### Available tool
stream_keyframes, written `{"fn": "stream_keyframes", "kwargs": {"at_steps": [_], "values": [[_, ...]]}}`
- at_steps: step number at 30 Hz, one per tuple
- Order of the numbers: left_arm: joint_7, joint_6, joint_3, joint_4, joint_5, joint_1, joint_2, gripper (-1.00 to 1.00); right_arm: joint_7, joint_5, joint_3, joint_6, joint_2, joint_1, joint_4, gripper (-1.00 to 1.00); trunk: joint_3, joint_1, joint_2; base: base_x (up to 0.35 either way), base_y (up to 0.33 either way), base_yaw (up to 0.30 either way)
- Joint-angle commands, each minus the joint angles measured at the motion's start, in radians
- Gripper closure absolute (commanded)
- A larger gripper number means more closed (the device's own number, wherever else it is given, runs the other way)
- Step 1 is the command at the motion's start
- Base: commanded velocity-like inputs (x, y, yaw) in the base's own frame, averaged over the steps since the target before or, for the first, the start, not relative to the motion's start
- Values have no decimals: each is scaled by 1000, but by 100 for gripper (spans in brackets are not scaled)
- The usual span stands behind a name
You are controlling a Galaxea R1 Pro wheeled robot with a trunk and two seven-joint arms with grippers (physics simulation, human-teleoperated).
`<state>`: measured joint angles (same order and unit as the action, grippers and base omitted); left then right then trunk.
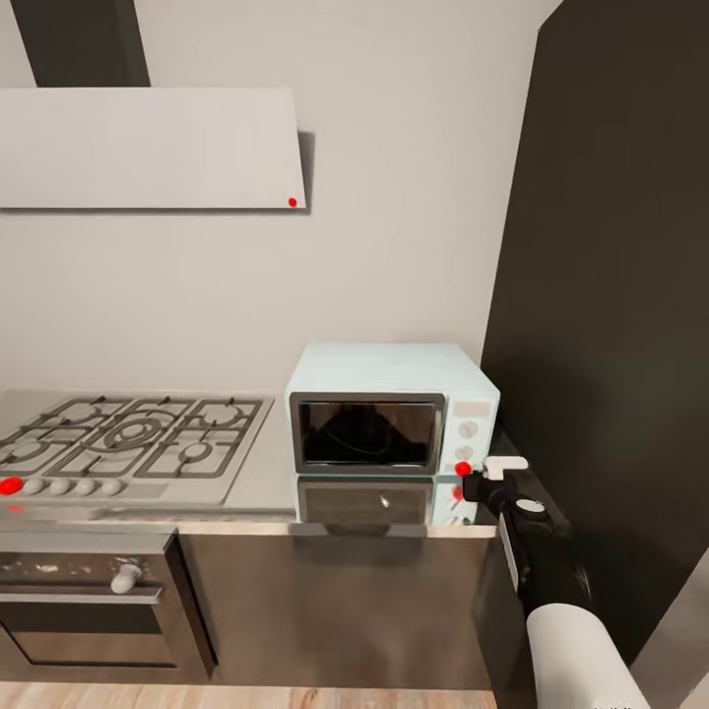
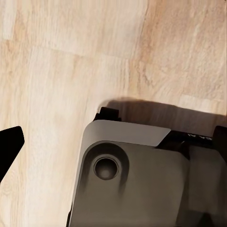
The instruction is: In the kitchen, take the popcorn bag from the countertop, put it into the microwave, and heat it until the popcorn is cooked so the cooked popcorn ends up inside the bag.
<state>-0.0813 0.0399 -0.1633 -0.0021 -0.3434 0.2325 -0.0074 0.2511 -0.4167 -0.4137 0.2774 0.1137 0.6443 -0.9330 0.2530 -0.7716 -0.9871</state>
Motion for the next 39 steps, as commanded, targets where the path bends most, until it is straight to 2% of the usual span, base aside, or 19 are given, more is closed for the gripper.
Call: {"fn": "stream_keyframes", "kwargs": {"at_steps": [1, 7, 23, 39], "values": [[-3, 3, -9, 1, -8, 1, 0, -100, 9, -11, -5, 3, 0, 1, 11, 100, 1, 0, -1, 150, 0, 0], [-3, 3, -9, 1, -8, 1, 0, -100, 8, -13, -6, 2, -3, 1, 56, 100, 1, 0, -1, 107, 0, 0], [-3, 3, -9, 1, -8, 1, 1, -100, 8, -13, -7, 2, -6, 1, 57, 100, 1, 0, -1, 101, 0, 0], [-3, 3, -9, 1, -9, 1, 1, -100, 11, -13, -8, 2, -6, 1, 57, 100, 1, 0, -1, 11, 0, 0]]}}
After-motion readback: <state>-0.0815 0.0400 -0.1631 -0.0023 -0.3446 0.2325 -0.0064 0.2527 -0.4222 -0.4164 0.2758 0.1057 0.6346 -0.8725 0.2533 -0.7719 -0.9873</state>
